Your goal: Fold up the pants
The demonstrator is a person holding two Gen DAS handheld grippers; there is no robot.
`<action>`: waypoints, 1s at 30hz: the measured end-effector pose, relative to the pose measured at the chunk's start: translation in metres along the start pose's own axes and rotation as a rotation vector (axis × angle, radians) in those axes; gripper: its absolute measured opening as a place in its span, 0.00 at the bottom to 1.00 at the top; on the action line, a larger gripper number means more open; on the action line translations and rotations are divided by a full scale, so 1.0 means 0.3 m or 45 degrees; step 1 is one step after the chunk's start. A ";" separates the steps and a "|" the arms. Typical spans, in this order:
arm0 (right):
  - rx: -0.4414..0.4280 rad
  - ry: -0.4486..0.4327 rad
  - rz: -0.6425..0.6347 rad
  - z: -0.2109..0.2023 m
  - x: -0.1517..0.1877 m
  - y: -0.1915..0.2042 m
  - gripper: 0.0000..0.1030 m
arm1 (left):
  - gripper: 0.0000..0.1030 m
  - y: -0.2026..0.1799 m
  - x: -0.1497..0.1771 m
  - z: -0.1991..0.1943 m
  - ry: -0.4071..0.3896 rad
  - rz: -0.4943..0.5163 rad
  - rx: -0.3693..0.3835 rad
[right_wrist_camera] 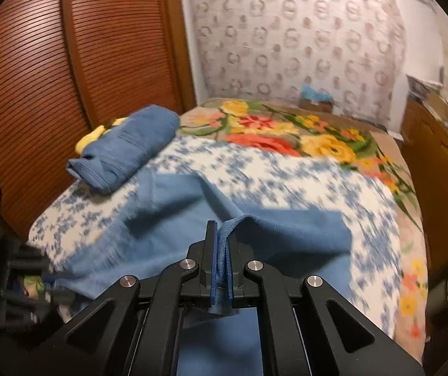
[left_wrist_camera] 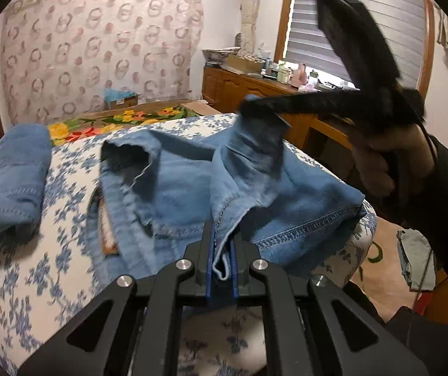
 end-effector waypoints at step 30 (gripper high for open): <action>-0.033 0.142 -0.157 0.452 -0.233 0.308 0.02 | 0.06 0.188 0.134 -0.123 -0.025 -0.194 -0.045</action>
Point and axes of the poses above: each gripper's, at about its wrist camera, not at the fingertips, and z roughly the way its jaws point, y to its left, x to its underside, the point moved 9 cm from there along z, roughly the way its jaws point, and after that the axes turned 3 degrees about x, right-handed, at the moved point
